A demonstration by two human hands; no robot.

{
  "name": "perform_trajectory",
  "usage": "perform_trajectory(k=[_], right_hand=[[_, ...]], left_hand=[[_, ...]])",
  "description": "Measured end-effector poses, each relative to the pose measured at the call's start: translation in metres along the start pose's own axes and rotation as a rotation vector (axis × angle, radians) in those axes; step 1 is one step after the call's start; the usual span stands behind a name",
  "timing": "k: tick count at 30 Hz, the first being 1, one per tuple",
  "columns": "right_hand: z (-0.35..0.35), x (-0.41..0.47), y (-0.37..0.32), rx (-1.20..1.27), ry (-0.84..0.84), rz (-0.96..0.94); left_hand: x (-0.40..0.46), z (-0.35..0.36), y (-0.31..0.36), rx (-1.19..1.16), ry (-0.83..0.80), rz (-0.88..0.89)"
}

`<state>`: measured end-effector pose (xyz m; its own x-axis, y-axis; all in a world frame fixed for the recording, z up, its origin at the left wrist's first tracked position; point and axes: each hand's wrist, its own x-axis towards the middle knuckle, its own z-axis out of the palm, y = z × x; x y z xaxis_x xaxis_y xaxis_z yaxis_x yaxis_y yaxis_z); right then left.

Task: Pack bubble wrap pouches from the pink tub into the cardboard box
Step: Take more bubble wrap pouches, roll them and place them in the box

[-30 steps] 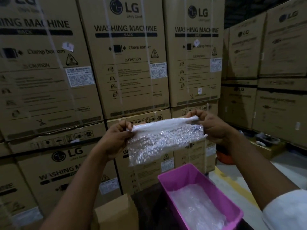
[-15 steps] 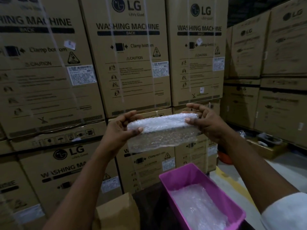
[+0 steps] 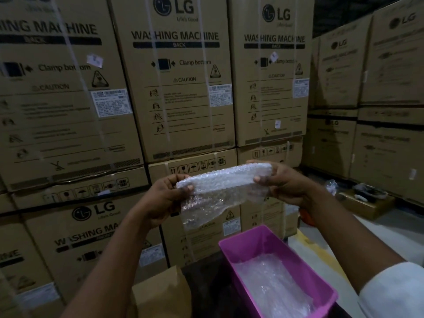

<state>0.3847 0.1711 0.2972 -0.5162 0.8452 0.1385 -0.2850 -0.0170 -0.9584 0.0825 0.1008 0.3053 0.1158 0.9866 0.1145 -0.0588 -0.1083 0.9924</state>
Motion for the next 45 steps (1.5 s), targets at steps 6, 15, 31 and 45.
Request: perform_trajectory(k=[6, 15, 31, 45], right_hand=[[-0.005, 0.002, 0.000, -0.026, 0.010, -0.013], [-0.012, -0.001, -0.018, 0.075, -0.212, -0.071], [0.008, -0.005, -0.026, -0.303, -0.032, -0.341], [0.006, -0.006, -0.007, 0.055, -0.080, -0.025]], left_hand=[[0.002, -0.006, 0.003, 0.038, -0.032, 0.020], [-0.004, -0.007, 0.016, -0.109, -0.094, 0.119], [-0.002, -0.003, 0.003, 0.103, -0.079, -0.033], [-0.005, 0.005, 0.012, -0.066, 0.013, -0.014]])
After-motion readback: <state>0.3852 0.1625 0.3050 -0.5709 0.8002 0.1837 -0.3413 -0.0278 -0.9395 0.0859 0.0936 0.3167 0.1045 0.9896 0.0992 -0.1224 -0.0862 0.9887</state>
